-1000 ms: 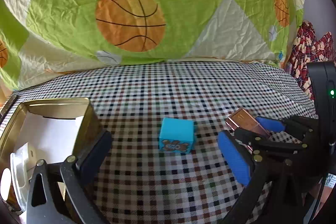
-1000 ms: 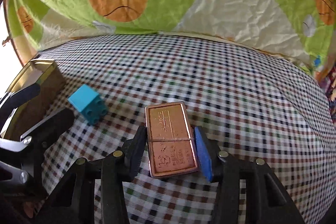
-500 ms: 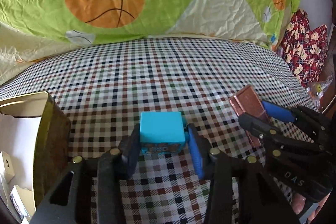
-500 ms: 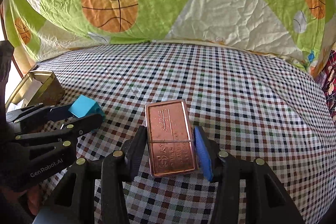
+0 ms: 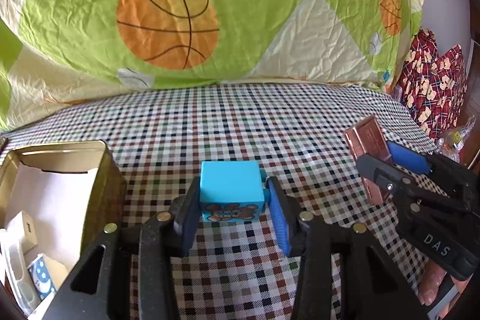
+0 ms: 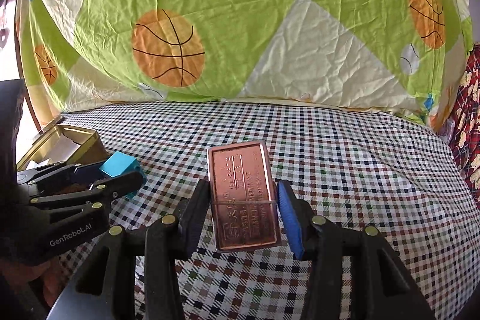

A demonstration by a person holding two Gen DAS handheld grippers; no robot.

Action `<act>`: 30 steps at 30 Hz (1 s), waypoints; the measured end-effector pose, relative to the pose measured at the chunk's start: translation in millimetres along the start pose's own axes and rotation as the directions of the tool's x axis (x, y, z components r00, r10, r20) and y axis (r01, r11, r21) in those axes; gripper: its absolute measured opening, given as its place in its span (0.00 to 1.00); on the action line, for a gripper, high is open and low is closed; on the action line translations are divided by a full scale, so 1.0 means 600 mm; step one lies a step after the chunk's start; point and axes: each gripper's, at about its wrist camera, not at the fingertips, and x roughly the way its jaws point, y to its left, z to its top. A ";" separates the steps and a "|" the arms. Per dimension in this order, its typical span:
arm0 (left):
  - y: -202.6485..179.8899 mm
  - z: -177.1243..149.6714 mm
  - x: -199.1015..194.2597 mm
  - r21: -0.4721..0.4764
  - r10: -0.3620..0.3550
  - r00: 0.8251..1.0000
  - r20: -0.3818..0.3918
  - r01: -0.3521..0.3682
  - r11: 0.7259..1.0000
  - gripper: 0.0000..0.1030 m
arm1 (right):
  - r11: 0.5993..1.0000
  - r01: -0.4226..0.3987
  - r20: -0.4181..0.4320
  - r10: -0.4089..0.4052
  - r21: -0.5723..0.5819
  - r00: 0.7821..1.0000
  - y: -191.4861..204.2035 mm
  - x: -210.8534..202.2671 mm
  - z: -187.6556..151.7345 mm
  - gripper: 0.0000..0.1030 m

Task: Organize rigid objects
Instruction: 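Grasp the blue cube with left tool while right tool lifts the copper plate, then carry the blue cube and copper plate toward the tin with both tools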

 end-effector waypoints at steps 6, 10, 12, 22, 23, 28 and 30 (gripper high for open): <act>-0.001 -0.008 -0.030 0.020 0.027 0.997 0.075 -0.029 0.999 0.41 | 1.000 -0.013 0.054 0.013 0.000 0.998 0.008 -0.022 -0.005 0.48; -0.001 -0.013 -0.045 0.030 0.034 0.994 0.104 -0.038 0.999 0.41 | 1.000 -0.004 0.089 0.005 -0.012 0.996 0.017 -0.035 -0.009 0.48; -0.003 -0.015 -0.051 0.035 0.035 0.992 0.119 -0.039 0.999 0.41 | 1.000 0.000 0.106 0.002 -0.021 0.994 0.019 -0.040 -0.010 0.48; -0.004 -0.030 -0.081 0.045 0.036 0.985 0.167 -0.044 0.998 0.41 | 0.999 0.013 0.168 -0.005 -0.050 0.986 0.035 -0.065 -0.017 0.48; -0.005 -0.032 -0.085 0.047 0.037 0.984 0.173 -0.045 0.998 0.41 | 0.999 0.013 0.172 -0.004 -0.051 0.985 0.036 -0.068 -0.018 0.48; -0.010 -0.039 -0.100 0.062 0.040 0.979 0.200 -0.053 0.997 0.41 | 0.999 0.007 0.186 0.002 -0.051 0.982 0.041 -0.077 -0.022 0.48; -0.011 -0.043 -0.105 0.067 0.038 0.979 0.201 -0.052 0.996 0.41 | 0.999 0.004 0.190 0.005 -0.047 0.982 0.042 -0.081 -0.024 0.48</act>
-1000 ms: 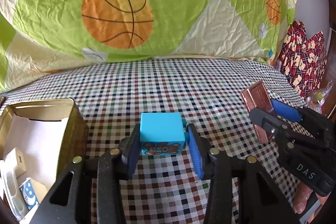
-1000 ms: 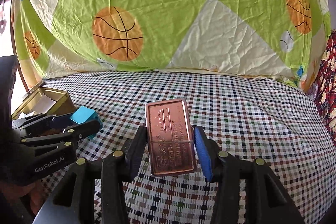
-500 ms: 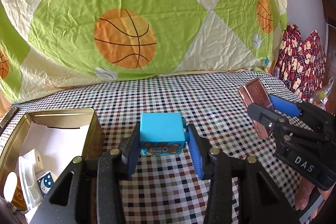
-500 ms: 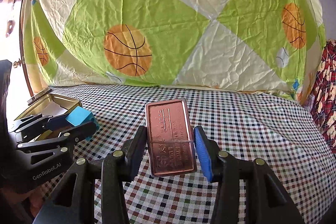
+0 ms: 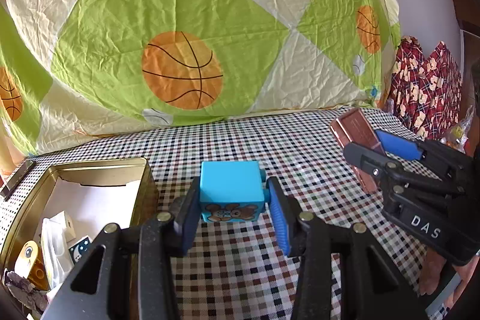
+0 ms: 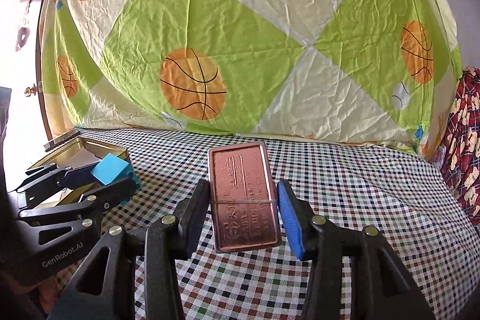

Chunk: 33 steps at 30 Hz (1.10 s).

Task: Organize rigid objects
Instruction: 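Carry the blue cube and copper plate toward the tin with both tools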

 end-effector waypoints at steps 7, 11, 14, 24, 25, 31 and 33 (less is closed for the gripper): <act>-0.002 -0.009 -0.023 0.004 -0.014 1.000 0.019 0.014 1.000 0.41 | 1.000 0.001 0.018 -0.001 0.006 1.000 0.006 -0.016 -0.004 0.48; -0.004 -0.013 -0.036 0.009 -0.020 0.999 0.036 0.019 1.000 0.41 | 1.000 0.002 0.028 -0.003 0.005 1.000 0.011 -0.022 -0.005 0.48; -0.003 -0.015 -0.047 0.006 -0.025 0.998 0.055 0.025 1.000 0.41 | 1.000 0.003 0.032 -0.004 0.007 0.999 0.012 -0.027 -0.006 0.48; 0.001 -0.020 -0.072 -0.004 -0.039 0.994 0.102 0.039 0.999 0.41 | 1.000 0.028 0.052 -0.028 0.011 0.998 0.017 -0.040 -0.008 0.48; 0.001 -0.021 -0.074 -0.005 -0.039 0.994 0.105 0.040 0.999 0.41 | 0.999 0.033 0.054 -0.033 0.010 0.998 0.018 -0.042 -0.008 0.48; 0.004 -0.025 -0.087 -0.011 -0.047 0.991 0.126 0.049 0.999 0.41 | 0.999 0.045 0.074 -0.046 0.012 0.996 0.025 -0.054 -0.011 0.48; 0.005 -0.028 -0.092 -0.011 -0.048 0.990 0.135 0.050 0.999 0.41 | 0.999 0.046 0.082 -0.047 0.014 0.995 0.026 -0.059 -0.013 0.48</act>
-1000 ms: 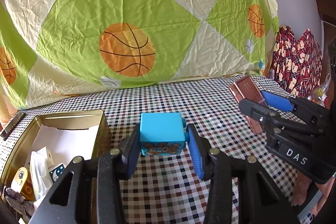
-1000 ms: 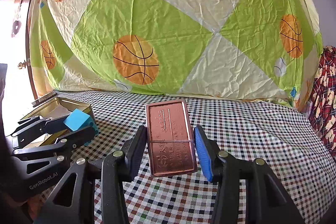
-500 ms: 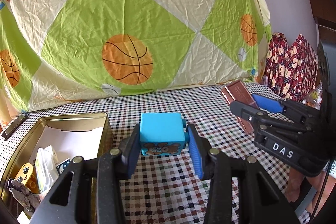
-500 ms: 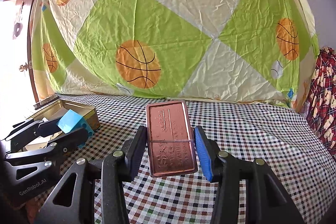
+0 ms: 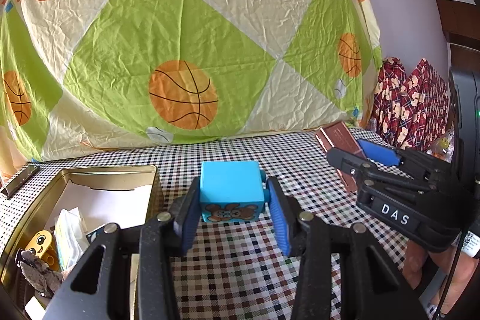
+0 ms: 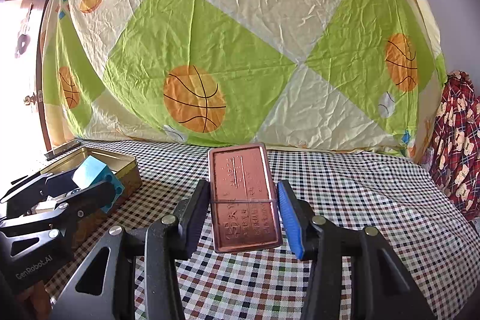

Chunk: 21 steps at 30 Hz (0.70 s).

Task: Organize rigid objects
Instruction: 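Carry the blue cube and copper plate toward the tin with both tools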

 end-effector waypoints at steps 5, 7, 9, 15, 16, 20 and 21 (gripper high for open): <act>-0.001 -0.002 -0.009 0.002 -0.001 1.000 0.016 0.001 1.000 0.41 | 1.000 0.005 0.017 -0.005 0.000 1.000 0.005 -0.009 0.000 0.47; -0.002 -0.002 -0.012 0.002 0.000 1.000 0.021 0.000 1.000 0.41 | 1.000 0.007 0.023 -0.007 0.002 1.000 0.005 -0.012 -0.001 0.48; -0.001 -0.003 -0.015 -0.002 0.001 1.000 0.027 -0.001 1.000 0.41 | 1.000 0.009 0.026 -0.010 0.005 1.000 0.005 -0.013 -0.002 0.48; -0.001 -0.004 -0.024 -0.004 0.006 0.999 0.040 -0.005 1.000 0.41 | 1.000 0.006 0.030 -0.006 0.008 1.000 0.006 -0.017 -0.002 0.48; -0.001 -0.004 -0.024 -0.004 0.006 0.999 0.041 -0.006 1.000 0.41 | 1.000 0.005 0.031 -0.005 0.008 1.000 0.006 -0.017 -0.002 0.48; -0.001 -0.005 -0.025 -0.003 0.005 0.999 0.041 -0.004 1.000 0.41 | 1.000 -0.004 0.032 0.004 0.007 0.999 0.008 -0.019 -0.003 0.48; -0.002 -0.005 -0.025 -0.002 0.004 0.999 0.040 -0.004 1.000 0.41 | 1.000 -0.006 0.033 0.006 0.006 0.999 0.009 -0.020 -0.003 0.48</act>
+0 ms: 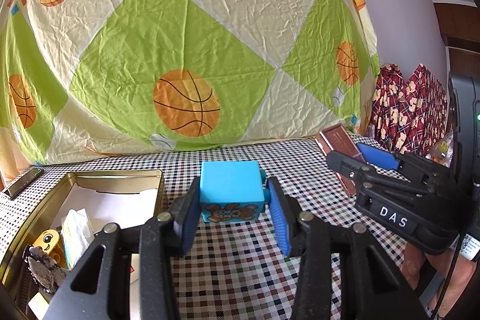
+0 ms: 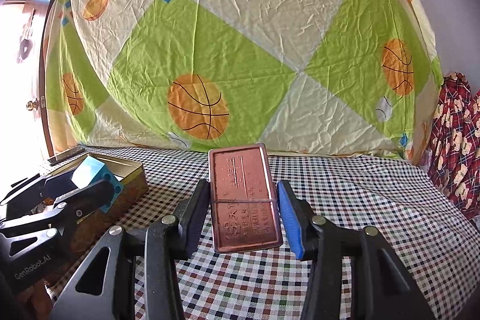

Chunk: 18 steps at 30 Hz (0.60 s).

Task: Organize rigid objects
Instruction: 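Carry the blue cube and copper plate toward the tin with both tools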

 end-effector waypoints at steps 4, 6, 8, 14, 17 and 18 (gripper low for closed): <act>0.000 -0.001 -0.002 -0.001 0.003 1.000 0.004 -0.003 1.000 0.41 | 1.000 -0.014 0.003 0.014 -0.001 1.000 0.004 -0.005 -0.001 0.48; 0.000 -0.001 -0.003 -0.002 0.004 1.000 0.005 -0.004 1.000 0.41 | 1.000 -0.020 0.005 0.020 -0.003 1.000 0.007 -0.007 -0.002 0.48; 0.001 -0.001 -0.006 -0.005 0.006 1.000 0.008 -0.006 1.000 0.41 | 1.000 -0.027 0.006 0.027 -0.002 1.000 0.010 -0.010 -0.002 0.48; 0.007 -0.003 -0.015 -0.017 0.002 1.000 0.013 -0.002 1.000 0.41 | 0.999 -0.049 0.005 0.049 -0.006 0.999 0.021 -0.017 -0.005 0.48; 0.008 -0.004 -0.019 -0.019 0.000 1.000 0.015 0.000 1.000 0.41 | 0.998 -0.060 0.006 0.060 -0.010 0.998 0.027 -0.022 -0.006 0.48; 0.008 -0.004 -0.021 -0.019 -0.001 1.000 0.016 0.001 1.000 0.41 | 0.998 -0.063 0.006 0.063 -0.011 0.998 0.029 -0.024 -0.007 0.48</act>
